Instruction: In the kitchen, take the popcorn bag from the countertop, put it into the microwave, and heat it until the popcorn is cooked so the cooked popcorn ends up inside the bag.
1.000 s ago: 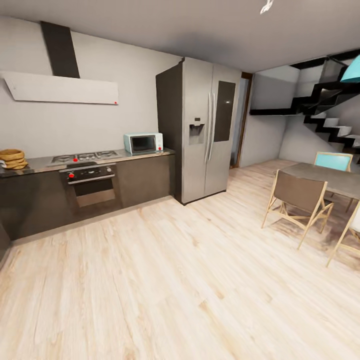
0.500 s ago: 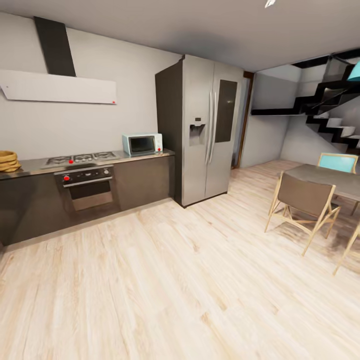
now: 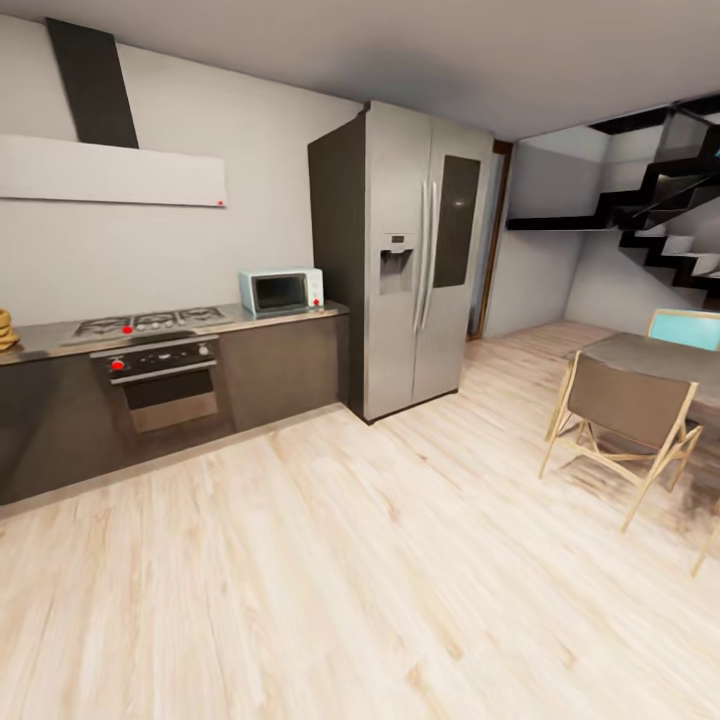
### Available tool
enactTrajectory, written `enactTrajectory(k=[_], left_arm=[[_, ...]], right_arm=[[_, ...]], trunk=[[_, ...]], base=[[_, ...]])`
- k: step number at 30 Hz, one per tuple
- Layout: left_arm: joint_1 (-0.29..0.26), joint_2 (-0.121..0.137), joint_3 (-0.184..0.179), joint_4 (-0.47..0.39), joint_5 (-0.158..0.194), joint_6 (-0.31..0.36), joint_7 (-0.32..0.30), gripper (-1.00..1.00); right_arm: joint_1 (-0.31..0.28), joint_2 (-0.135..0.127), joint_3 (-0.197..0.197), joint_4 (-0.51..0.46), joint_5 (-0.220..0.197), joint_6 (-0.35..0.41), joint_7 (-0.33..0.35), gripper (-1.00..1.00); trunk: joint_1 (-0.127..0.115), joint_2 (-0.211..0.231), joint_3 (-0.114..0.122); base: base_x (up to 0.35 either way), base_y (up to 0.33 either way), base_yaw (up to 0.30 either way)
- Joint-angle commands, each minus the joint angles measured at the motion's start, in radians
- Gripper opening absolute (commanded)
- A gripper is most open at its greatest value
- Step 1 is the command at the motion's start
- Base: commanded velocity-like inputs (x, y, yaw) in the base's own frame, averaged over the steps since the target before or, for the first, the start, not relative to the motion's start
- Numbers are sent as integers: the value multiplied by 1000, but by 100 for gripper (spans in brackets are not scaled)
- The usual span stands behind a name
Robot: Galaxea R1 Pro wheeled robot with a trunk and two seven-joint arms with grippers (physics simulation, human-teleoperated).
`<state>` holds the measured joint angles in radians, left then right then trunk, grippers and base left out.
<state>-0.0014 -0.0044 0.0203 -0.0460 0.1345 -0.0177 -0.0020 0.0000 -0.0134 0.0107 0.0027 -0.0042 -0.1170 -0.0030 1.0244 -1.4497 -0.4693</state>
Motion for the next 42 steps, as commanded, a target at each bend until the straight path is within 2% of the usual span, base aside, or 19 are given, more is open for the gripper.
enactTrajectory(k=[1, 9, 14, 42], left_arm=[[0, 0, 1, 0, 9, -1, -1, 100], [0, 0, 0, 1, 12, 4, 0, 100], [0, 0, 1, 1, 13, 4, 0, 100], [0, -2, 1, 3, 13, 5, 0, 100]], right_arm=[[0, -1, 1, 0, 0, -4, 0, 100], [0, 1, -1, 0, -2, -12, 0, 100], [0, -8, -1, 0, 1, -15, 0, 100], [0, -8, 3, 2, 0, -13, 0, 100]], trunk=[[1, 0, -1], [1, 0, -1], [1, 0, -1], [1, 0, -1]], base=[[324, 0, 0], [324, 0, 0], [325, 0, 0], [324, 0, 0]])
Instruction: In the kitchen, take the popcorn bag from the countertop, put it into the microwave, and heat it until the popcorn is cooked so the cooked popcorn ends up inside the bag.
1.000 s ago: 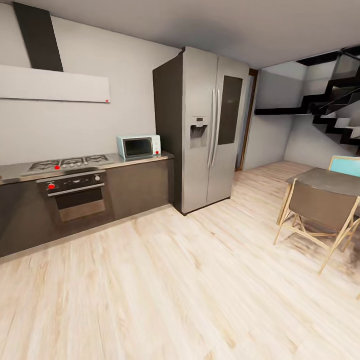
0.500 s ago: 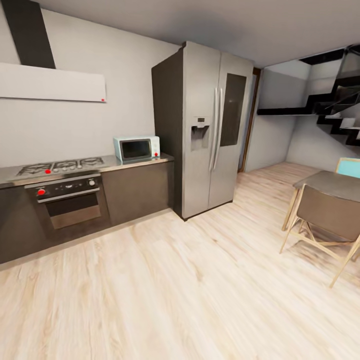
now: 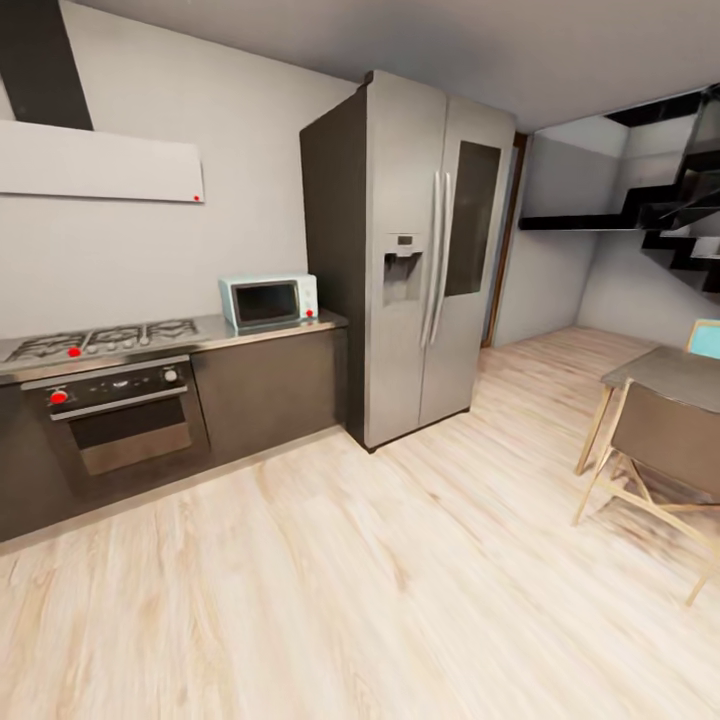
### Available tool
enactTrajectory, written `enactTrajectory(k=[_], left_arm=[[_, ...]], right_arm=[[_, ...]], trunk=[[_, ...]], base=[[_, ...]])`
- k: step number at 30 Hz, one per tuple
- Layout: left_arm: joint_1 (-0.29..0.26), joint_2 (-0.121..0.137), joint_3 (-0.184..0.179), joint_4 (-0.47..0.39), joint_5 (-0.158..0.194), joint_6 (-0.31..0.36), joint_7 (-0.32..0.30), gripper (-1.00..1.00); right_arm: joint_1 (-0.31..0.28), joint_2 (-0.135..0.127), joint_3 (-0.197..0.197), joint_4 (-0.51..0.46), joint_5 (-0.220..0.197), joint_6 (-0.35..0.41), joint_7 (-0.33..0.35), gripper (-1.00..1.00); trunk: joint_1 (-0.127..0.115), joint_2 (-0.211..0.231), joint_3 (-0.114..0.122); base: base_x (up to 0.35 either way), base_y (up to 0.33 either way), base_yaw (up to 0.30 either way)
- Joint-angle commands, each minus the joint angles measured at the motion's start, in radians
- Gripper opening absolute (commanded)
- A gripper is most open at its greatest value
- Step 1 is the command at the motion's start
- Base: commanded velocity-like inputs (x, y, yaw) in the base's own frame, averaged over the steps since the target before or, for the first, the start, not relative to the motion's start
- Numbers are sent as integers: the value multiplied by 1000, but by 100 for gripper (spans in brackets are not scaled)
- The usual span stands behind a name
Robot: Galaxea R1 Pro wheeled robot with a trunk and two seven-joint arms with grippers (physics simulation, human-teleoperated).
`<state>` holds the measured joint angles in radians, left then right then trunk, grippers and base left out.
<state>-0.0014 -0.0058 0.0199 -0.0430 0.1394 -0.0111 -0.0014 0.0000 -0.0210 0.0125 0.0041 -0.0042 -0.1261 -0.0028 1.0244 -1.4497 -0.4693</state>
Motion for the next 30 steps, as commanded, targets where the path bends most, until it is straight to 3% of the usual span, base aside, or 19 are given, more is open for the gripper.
enactTrajectory(k=[1, 30], left_arm=[[0, 0, 1, 0, 8, -1, 0, 100], [0, 1, 2, 0, 8, -1, 0, 100]], right_arm=[[-1, 0, 1, 0, 0, -4, 0, 100], [0, 0, 1, 0, 0, -4, 1, 100]], trunk=[[1, 0, -1], [1, 0, -1]], base=[[324, 0, 0], [324, 0, 0]])
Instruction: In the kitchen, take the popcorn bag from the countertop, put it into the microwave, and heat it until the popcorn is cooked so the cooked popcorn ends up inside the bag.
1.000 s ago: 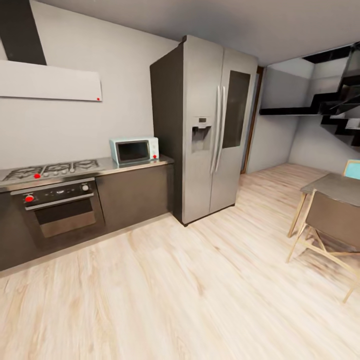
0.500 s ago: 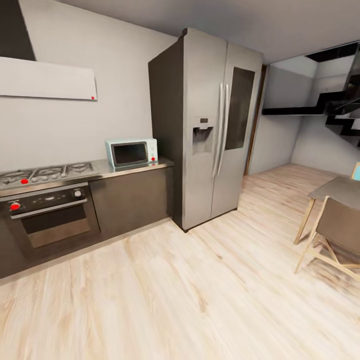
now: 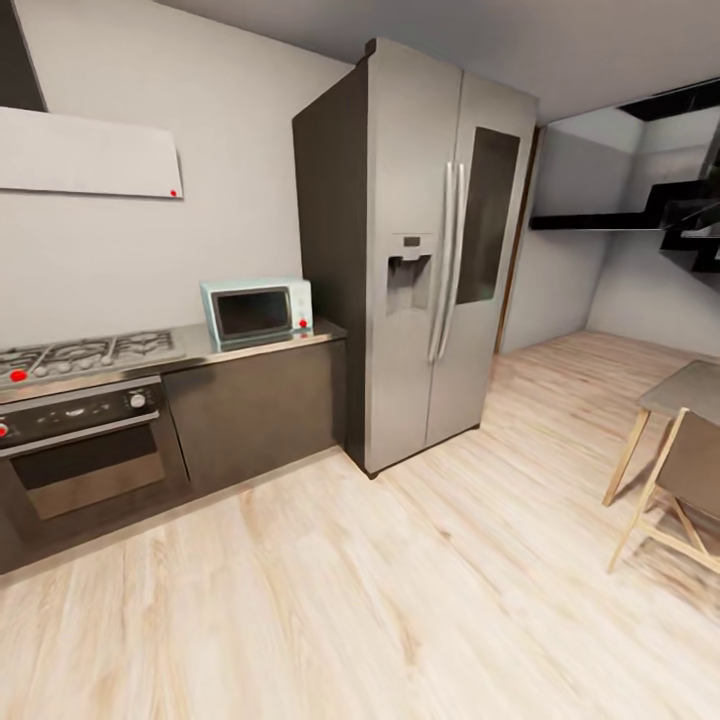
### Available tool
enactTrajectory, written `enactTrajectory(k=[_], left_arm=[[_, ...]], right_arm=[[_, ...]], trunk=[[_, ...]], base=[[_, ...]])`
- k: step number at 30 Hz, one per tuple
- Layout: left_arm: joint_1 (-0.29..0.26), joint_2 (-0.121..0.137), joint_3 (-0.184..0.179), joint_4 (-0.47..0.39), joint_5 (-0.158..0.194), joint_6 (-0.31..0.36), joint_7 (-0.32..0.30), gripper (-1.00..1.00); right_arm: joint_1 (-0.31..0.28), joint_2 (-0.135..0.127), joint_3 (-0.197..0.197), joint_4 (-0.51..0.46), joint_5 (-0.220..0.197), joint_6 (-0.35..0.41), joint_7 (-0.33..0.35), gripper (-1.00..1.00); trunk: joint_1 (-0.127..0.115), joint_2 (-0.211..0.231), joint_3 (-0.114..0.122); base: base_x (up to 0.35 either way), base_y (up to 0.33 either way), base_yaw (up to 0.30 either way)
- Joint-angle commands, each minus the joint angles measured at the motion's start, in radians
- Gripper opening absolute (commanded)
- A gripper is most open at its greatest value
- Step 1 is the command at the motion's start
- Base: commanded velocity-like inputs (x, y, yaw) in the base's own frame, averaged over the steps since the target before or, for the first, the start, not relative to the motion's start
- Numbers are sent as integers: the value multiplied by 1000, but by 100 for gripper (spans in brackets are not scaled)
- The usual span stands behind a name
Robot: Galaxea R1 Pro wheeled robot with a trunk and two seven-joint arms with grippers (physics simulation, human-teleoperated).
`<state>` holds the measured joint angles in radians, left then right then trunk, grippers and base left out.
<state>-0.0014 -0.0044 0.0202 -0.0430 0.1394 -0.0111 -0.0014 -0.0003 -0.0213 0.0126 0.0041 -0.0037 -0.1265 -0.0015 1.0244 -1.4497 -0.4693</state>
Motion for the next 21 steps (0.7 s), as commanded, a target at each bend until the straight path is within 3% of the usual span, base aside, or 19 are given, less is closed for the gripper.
enactTrajectory(k=[1, 21], left_arm=[[0, 0, 1, 0, 8, -1, 0, 100], [0, -1, 3, -2, 8, -4, 0, 100]], right_arm=[[0, 0, 1, 0, -1, -4, 0, 100], [0, -3, 1, 0, 1, -7, -2, 100]], trunk=[[1, 0, -1], [1, 0, -1]], base=[[325, 0, 0], [324, 0, 0]])
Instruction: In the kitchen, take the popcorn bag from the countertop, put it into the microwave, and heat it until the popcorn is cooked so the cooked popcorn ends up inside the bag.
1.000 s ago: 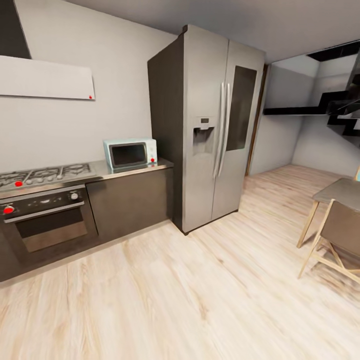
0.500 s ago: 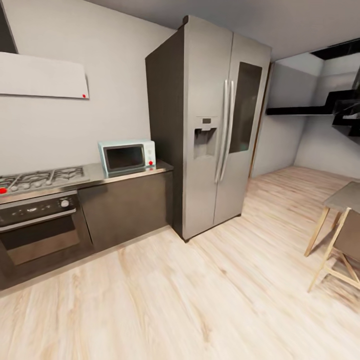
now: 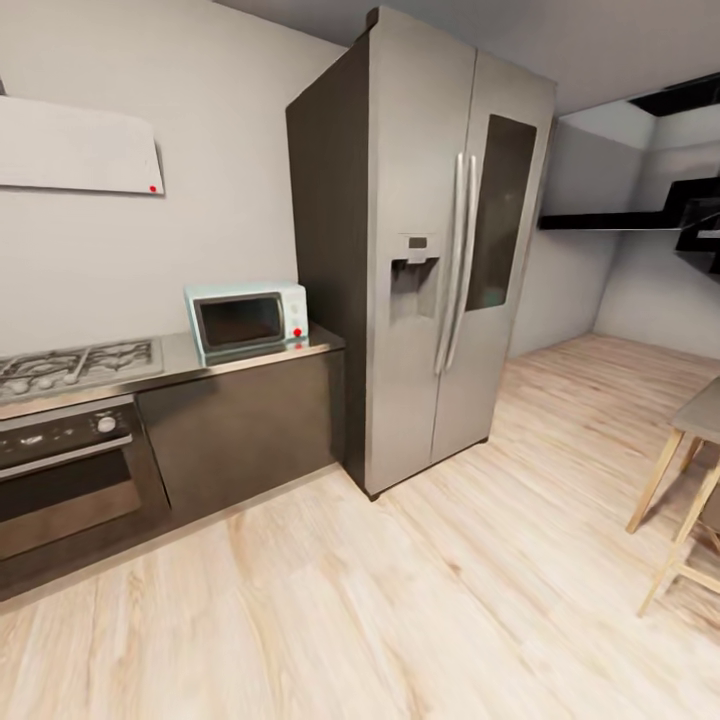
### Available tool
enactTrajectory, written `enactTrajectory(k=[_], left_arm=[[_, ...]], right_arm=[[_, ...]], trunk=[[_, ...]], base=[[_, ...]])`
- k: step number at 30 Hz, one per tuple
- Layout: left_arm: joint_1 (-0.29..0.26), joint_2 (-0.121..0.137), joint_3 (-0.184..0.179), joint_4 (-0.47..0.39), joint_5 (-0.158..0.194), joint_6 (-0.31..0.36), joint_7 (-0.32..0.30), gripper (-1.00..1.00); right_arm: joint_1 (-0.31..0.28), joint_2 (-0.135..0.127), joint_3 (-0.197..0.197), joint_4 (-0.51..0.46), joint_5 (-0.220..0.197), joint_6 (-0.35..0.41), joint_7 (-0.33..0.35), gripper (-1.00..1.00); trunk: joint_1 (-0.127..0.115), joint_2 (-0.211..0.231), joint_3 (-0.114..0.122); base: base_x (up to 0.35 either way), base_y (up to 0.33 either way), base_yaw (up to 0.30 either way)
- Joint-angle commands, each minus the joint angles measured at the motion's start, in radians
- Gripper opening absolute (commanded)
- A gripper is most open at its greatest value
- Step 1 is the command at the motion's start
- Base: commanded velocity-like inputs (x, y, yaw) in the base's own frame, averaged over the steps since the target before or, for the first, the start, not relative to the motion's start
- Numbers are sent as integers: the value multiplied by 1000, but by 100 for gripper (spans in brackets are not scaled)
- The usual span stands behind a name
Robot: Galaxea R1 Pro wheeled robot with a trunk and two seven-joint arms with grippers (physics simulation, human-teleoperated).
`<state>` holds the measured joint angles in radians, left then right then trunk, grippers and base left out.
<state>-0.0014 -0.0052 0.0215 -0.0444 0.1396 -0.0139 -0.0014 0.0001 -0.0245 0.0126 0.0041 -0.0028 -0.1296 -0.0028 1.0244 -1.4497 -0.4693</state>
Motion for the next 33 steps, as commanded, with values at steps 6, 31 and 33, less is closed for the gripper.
enactTrajectory(k=[6, 31, 33], left_arm=[[0, 0, 1, 0, 8, -1, 0, 100], [0, 0, 1, 0, 8, -1, 0, 100], [0, 0, 1, 0, 8, 0, 0, 100]], right_arm=[[0, 0, 1, 0, 0, -4, 0, 100], [0, 1, 1, 0, 0, -4, 0, 100], [0, 1, 1, 0, 0, -3, 0, 100]], trunk=[[1, 0, -1], [1, 0, -1], [1, 0, -1]], base=[[324, 0, 0], [324, 0, 0], [324, 0, 0]])
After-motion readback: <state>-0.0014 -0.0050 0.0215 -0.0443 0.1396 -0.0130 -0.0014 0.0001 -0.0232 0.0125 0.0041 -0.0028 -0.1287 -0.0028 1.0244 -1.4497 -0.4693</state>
